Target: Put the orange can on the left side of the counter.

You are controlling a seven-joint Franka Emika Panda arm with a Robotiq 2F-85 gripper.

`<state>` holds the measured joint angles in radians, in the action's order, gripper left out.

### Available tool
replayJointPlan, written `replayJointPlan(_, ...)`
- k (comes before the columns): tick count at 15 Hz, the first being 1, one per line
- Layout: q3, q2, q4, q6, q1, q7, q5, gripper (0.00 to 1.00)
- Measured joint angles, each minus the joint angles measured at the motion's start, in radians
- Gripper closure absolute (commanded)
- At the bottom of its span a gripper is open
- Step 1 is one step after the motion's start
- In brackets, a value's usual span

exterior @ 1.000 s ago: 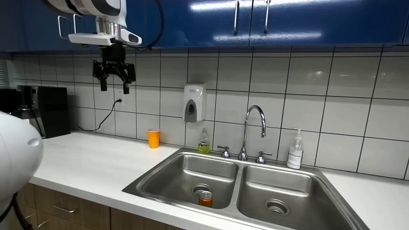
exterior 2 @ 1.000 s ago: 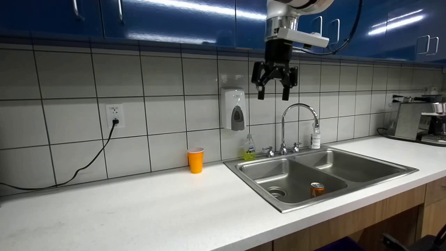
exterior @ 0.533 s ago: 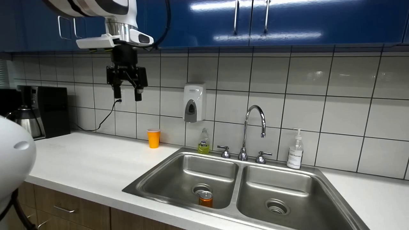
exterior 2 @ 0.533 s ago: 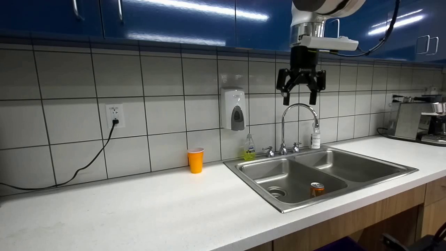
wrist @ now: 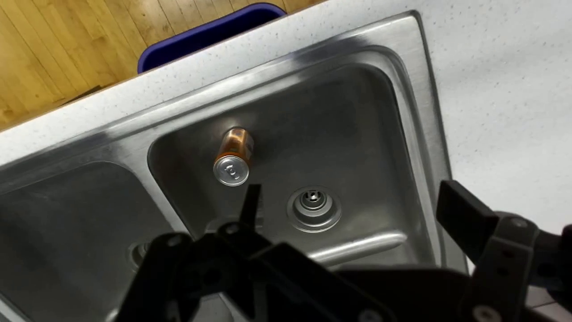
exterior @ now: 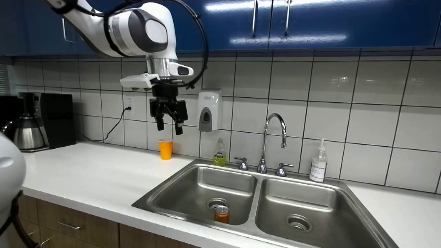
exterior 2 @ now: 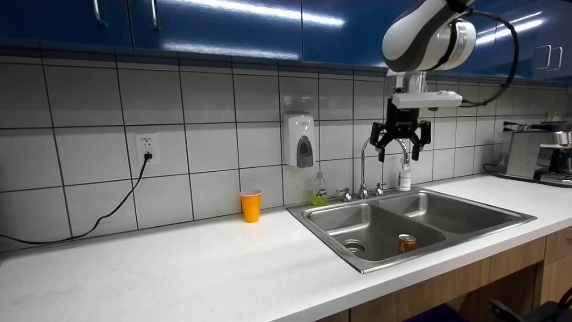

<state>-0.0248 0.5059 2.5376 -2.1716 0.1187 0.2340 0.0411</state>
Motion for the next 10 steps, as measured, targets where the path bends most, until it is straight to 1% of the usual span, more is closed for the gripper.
replayJointPlan(3, 0.024, -0.096, 0.014, -0.130, 0.031, 0.013, 0.001, 0.00)
replayJointPlan(7, 0.059, -0.251, 0.007, -0.294, 0.054, 0.014, 0.002, 0.00)
replayJointPlan(10, 0.086, -0.370, -0.021, -0.376, 0.058, 0.014, 0.007, 0.00)
